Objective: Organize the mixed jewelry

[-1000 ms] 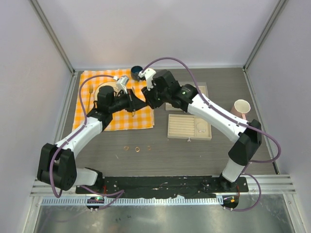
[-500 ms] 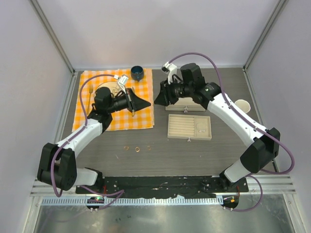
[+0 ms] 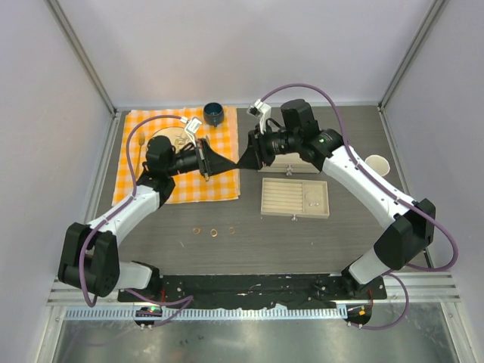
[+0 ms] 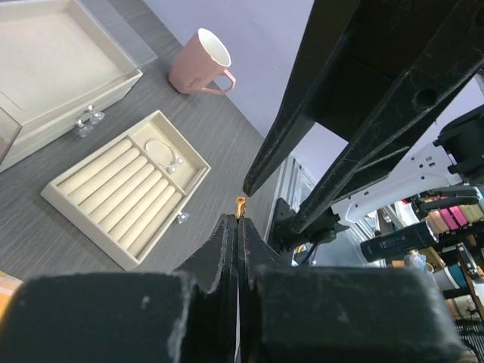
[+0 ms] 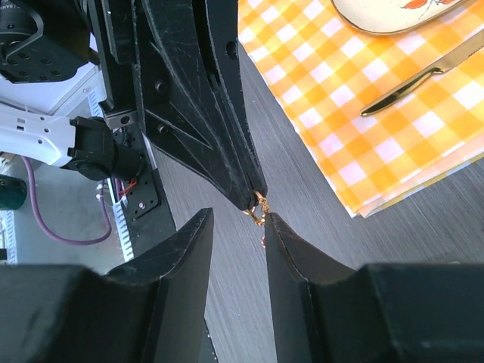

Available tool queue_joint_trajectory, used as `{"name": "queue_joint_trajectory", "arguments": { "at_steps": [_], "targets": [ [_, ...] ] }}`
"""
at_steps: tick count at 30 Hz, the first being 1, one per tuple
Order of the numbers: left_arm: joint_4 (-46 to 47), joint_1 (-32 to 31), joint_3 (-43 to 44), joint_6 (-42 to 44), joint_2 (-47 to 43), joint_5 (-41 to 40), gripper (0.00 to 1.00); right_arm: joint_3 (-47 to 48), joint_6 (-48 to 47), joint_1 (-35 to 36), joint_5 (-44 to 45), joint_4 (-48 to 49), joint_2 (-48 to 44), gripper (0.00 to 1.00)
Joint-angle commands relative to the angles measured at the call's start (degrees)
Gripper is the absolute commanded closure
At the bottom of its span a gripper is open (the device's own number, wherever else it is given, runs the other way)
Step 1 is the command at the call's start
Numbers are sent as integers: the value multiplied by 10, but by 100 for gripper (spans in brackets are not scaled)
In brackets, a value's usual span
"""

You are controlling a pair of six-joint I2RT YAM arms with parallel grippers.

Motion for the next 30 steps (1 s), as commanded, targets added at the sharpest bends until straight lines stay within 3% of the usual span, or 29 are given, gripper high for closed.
{"name": "queue_joint_trajectory", "arguments": {
  "at_steps": [1, 10, 30],
  "targets": [
    [42, 2, -4, -12, -11, 30, 100, -8, -16, 0, -15, 21, -15, 60],
    [44, 3, -8, -14, -20, 35, 100, -16, -27, -1, -6, 17, -24, 59],
    [50, 0, -11, -14, -16, 34, 100, -10, -8, 0, -40, 30, -6, 72]
  ]
}}
